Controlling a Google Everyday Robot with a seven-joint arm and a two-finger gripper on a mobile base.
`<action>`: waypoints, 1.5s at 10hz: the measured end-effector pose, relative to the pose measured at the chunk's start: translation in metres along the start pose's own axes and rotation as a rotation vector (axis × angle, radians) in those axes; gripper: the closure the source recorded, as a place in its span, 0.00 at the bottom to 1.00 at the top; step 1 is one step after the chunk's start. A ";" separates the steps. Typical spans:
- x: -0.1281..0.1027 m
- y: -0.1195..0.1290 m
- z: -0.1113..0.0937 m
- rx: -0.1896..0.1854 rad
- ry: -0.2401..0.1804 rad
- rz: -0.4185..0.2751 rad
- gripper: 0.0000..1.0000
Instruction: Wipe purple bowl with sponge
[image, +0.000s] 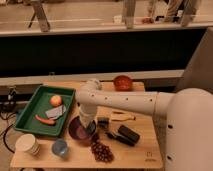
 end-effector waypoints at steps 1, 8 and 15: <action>0.005 0.006 0.003 -0.007 0.005 0.006 1.00; 0.045 -0.022 0.011 0.045 0.047 -0.111 1.00; 0.012 -0.044 -0.002 0.066 0.035 -0.124 1.00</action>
